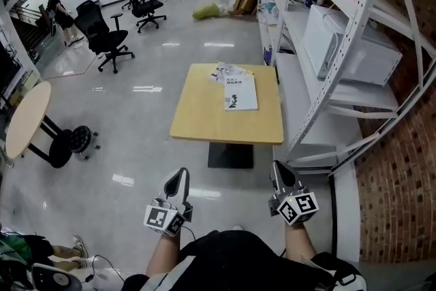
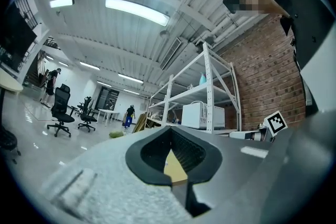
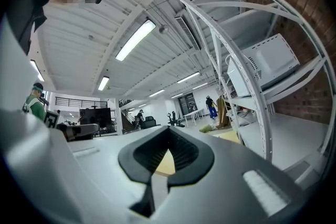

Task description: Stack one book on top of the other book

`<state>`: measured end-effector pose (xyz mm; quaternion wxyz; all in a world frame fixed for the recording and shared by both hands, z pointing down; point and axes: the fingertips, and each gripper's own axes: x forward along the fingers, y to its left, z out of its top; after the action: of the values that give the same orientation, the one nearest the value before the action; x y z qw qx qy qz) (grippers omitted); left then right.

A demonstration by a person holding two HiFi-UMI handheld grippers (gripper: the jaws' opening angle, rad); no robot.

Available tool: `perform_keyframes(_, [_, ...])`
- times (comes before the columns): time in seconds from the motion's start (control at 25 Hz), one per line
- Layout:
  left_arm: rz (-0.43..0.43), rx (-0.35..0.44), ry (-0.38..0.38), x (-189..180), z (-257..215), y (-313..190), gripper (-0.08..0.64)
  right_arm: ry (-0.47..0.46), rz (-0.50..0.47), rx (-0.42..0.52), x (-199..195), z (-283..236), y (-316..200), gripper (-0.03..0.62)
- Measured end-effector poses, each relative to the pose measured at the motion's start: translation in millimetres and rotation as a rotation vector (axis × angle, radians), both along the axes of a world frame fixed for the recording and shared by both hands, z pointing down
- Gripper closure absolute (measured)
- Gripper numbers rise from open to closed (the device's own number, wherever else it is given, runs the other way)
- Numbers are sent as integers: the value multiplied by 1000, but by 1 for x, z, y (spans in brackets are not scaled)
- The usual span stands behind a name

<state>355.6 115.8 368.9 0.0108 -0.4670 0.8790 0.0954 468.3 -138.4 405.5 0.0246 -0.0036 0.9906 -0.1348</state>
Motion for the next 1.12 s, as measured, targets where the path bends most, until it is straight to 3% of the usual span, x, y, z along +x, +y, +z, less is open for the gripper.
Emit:
perform_keyframes(0.2, [36, -21, 13, -3, 12, -53, 558, -18, -5, -117, -9, 1, -33, 586])
perform_keyframes(0.48, [93, -38, -4, -5, 16, -102, 558, -51, -18, -60, -8, -6, -55, 586])
perform_keyframes(0.8, [141, -26, 27, -26, 33, -138, 558, -18, 167, -83, 8, 14, -106, 586])
perform_keyframes(1.12, [190, -4, 30, -86, 27, -178, 560, -4, 273, -16, -28, 4, -142, 586])
